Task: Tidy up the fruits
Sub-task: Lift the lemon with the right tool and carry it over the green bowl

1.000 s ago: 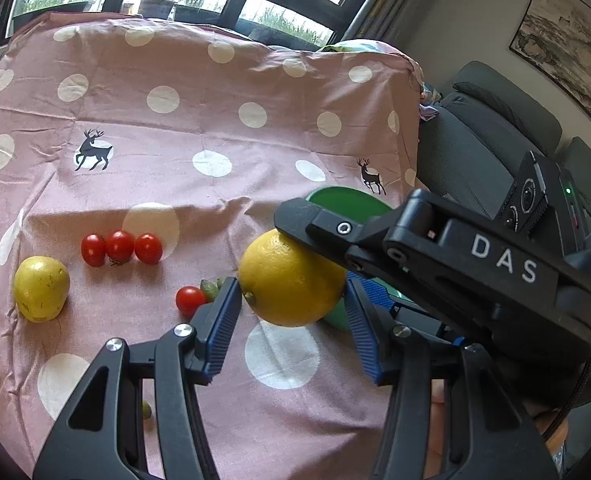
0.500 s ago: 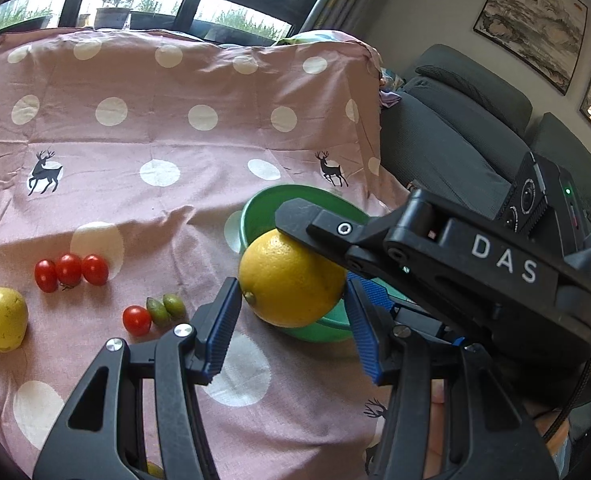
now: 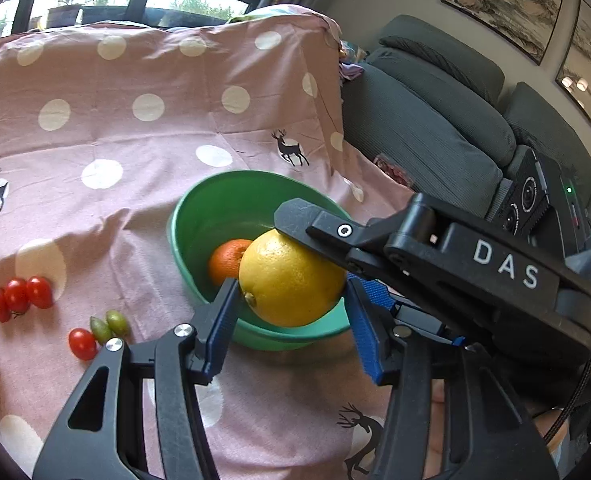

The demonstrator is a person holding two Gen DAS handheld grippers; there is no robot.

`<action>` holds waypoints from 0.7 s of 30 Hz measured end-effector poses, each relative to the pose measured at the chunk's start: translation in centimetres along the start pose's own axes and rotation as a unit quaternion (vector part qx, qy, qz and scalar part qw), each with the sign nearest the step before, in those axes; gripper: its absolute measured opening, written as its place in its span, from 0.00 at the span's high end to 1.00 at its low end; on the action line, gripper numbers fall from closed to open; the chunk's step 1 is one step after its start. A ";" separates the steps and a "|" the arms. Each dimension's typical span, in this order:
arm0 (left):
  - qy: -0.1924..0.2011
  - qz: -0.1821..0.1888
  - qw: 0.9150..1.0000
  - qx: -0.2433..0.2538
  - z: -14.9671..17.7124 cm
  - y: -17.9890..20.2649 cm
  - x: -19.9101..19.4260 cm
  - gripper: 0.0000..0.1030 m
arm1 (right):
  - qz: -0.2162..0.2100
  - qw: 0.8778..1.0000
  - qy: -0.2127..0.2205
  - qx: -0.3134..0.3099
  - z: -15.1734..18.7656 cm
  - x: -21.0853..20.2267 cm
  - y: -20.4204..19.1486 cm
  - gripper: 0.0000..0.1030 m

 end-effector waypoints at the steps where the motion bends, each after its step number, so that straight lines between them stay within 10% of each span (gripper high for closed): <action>1: -0.002 0.002 1.000 0.003 -0.1 0.1 0.2 0.48 | 0.003 1.000 0.002 0.001 -0.1 -0.1 0.2 0.47; 21: -0.048 0.047 0.997 0.029 -0.5 2.1 4.5 0.48 | 0.058 0.997 0.029 0.038 -1.6 -1.3 3.5 0.47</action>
Point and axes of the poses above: each gripper's, at about its wrist camera, not at the fingertips, and x roughly the way its jaws point, y to its right, z to its underside, the point moved 2 cm from there along x, roughly the way its jaws point, and after that the axes turned 6 degrees about -z, right-handed, at the moved point
